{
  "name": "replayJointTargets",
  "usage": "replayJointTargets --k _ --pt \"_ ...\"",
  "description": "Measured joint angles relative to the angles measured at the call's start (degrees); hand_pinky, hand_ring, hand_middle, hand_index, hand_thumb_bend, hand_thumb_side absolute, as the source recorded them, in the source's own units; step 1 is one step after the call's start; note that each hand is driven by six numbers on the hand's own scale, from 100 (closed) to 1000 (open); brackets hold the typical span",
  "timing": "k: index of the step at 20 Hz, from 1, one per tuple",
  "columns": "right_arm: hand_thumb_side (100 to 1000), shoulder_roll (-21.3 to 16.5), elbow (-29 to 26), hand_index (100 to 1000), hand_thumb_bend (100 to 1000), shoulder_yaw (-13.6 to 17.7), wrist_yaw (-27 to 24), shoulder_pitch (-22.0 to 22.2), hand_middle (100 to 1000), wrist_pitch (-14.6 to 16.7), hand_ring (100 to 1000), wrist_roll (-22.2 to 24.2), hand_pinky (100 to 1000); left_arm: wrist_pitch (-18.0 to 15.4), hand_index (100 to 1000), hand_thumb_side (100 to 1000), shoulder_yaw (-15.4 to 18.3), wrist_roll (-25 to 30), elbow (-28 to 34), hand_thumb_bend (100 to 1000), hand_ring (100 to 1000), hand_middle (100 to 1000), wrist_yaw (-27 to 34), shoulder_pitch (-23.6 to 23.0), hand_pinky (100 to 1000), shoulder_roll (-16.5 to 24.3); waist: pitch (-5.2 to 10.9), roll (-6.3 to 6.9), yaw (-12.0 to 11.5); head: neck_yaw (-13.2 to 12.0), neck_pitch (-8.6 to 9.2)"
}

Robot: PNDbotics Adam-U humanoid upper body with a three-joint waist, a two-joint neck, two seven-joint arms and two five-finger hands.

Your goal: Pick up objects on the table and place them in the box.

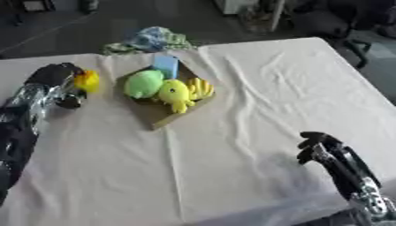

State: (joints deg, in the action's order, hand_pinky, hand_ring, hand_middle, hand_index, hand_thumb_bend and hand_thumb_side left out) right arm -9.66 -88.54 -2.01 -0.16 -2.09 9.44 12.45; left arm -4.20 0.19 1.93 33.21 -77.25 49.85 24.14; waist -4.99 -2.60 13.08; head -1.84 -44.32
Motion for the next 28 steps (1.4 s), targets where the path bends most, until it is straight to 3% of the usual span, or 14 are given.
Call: replayJointTargets --k 3,5,8,15,22,28 --pt "620 0.18 0.0 753 100 -0.12 0.0 -0.06 552 -0.01 529 0.01 508 0.62 697 221 0.0 -2.95 -0.01 100 527 533 -0.62 -0.13 598 -0.05 0.0 0.0 0.13 -0.03 0.0" --pt "623 0.3 0.0 753 100 -0.12 0.0 -0.13 552 -0.01 529 0.01 508 0.99 538 205 0.01 -5.38 -0.02 100 395 377 -1.01 -0.41 461 -0.24 0.0 0.0 0.13 -0.04 0.0" --pt "623 0.31 0.0 753 100 -0.12 0.0 -0.14 552 -0.03 529 -0.01 508 1.33 442 211 0.09 -9.76 0.03 100 318 276 -0.95 -0.57 385 -0.46 0.0 0.0 0.12 -0.04 0.0" --pt "619 0.31 0.0 753 100 0.04 0.0 -0.14 552 -0.13 529 -0.19 508 -1.14 410 209 -0.82 -15.3 4.49 100 304 238 2.68 -0.06 358 0.71 0.0 0.0 -0.63 0.08 0.0" --pt "608 0.29 0.0 753 100 0.34 0.05 -0.4 551 -0.11 528 -0.61 508 -1.92 392 203 -3.33 -11.47 15.51 100 295 217 12.8 0.68 328 5.44 0.0 0.02 -1.34 0.87 0.0" --pt "604 0.25 0.0 753 100 0.56 0.07 -0.41 551 -0.1 528 -0.63 508 -2.53 387 224 -6.23 -8.01 23.25 100 295 213 19.63 1.0 325 6.43 0.0 0.02 -1.44 1.07 0.0"
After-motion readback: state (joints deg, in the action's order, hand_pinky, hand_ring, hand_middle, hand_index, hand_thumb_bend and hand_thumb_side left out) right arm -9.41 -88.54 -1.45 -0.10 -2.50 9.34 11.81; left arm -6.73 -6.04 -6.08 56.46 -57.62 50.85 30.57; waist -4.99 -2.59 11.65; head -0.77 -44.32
